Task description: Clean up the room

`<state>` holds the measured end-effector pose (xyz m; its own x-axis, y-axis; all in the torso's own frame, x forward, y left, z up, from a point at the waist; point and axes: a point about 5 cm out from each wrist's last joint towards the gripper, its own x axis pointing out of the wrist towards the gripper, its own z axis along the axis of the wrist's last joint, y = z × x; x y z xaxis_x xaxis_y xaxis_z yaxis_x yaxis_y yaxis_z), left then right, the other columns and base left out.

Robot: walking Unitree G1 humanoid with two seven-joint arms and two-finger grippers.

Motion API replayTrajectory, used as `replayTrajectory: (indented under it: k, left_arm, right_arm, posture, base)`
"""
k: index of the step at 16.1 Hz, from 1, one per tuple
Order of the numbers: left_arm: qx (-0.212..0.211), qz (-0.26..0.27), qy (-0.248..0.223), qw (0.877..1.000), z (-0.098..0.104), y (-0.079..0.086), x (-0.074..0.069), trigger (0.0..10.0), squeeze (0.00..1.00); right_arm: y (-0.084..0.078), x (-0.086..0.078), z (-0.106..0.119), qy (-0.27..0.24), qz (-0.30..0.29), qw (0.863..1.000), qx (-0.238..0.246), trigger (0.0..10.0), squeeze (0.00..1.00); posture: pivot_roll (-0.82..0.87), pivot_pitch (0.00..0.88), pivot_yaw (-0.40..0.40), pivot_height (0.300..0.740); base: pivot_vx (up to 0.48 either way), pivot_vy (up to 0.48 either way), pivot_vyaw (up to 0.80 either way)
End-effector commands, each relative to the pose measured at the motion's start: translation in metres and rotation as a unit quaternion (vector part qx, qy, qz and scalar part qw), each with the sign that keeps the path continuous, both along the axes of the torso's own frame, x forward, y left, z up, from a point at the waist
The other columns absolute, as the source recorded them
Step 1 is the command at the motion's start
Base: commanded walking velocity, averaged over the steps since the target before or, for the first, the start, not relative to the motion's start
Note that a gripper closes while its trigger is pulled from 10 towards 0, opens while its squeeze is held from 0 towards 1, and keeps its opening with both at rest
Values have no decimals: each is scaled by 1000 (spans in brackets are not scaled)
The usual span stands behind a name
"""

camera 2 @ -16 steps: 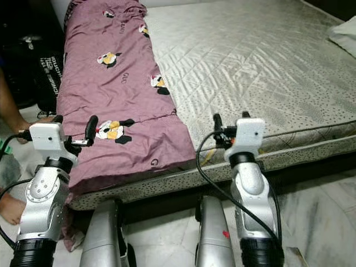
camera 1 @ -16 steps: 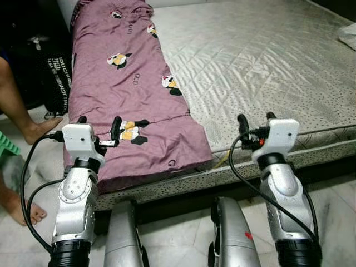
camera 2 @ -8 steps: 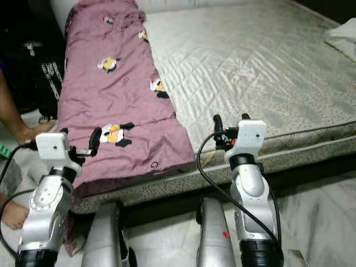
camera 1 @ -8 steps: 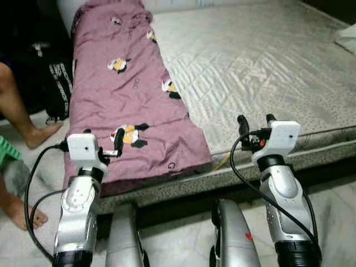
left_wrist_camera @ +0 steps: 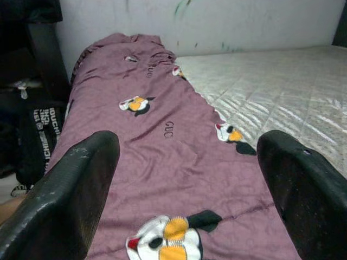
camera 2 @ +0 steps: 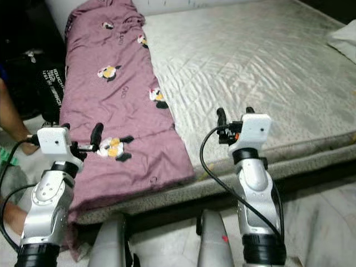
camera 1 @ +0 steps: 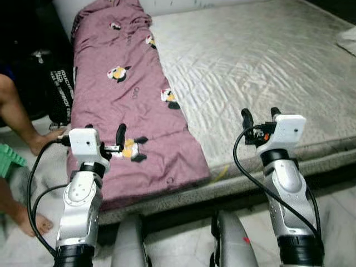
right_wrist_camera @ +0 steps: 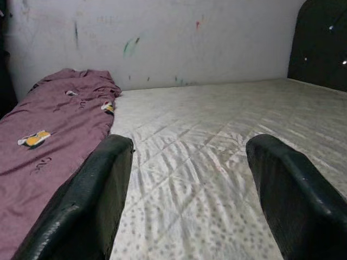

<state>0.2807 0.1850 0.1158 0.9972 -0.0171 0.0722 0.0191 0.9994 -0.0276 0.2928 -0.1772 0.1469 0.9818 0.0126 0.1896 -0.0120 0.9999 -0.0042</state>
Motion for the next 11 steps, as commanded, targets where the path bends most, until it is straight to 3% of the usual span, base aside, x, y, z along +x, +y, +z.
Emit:
replayTrajectory:
  k: [1, 5, 11]
  left_arm:
    - [5, 3, 0, 1000, 2, 3, 2, 10000, 0]
    - [10, 6, 2, 1000, 2, 2, 5, 10000, 0]
    - [20, 33, 13, 999, -2, 8, 6, 10000, 0]
  right_arm:
    - [0, 2, 5, -11, 2, 1000, 1, 10000, 0]
    - [-4, 5, 7, -14, -2, 1000, -3, 10000, 0]
    - [-4, 4, 4, -11, -2, 1000, -6, 10000, 0]
  posture:
    - [-79, 0, 69, 689]
    - [-84, 0, 75, 740]
    - [-78, 0, 68, 740]
  base:
    - [0, 0, 0]
    - [0, 0, 0]
    - [0, 0, 0]
